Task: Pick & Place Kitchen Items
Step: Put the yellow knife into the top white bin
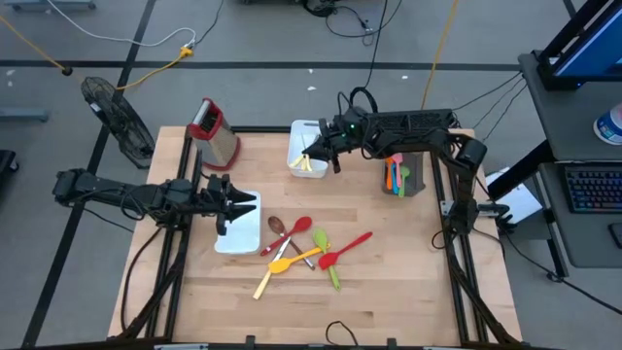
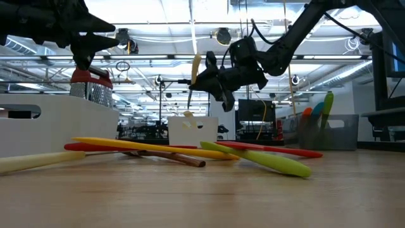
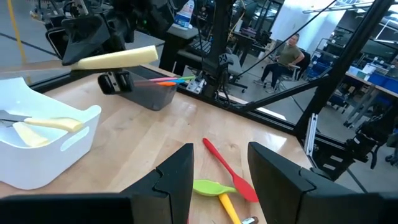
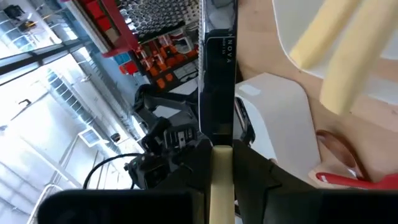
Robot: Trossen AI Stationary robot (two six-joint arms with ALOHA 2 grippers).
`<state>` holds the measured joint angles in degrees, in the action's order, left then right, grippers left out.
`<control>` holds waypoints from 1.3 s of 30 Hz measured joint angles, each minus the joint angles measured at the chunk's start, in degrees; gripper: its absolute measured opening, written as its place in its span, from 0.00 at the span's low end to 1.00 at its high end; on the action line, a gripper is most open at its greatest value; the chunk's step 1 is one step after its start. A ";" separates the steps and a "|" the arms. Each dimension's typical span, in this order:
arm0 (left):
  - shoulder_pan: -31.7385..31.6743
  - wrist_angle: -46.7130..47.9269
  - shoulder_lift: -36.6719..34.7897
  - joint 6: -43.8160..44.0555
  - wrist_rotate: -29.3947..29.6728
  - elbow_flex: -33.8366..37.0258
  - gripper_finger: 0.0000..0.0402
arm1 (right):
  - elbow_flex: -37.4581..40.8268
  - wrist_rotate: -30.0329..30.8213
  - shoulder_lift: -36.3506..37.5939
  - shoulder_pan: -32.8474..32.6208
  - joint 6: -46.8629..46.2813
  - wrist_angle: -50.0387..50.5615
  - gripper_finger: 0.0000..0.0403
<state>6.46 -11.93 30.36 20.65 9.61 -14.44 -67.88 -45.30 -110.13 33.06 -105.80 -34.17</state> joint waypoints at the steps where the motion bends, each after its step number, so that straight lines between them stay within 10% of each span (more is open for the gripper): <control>1: 0.00 0.04 0.00 -0.06 0.00 0.00 0.38 | 0.00 -0.01 -0.28 0.10 0.00 -0.20 0.08; 39: 0.00 0.09 -0.02 -0.99 1.66 0.00 0.38 | 0.04 1.48 -0.72 2.16 3.21 9.57 0.11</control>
<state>6.46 -11.84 30.35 19.66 11.27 -14.44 -67.83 -43.83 -110.85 35.22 -102.59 -24.60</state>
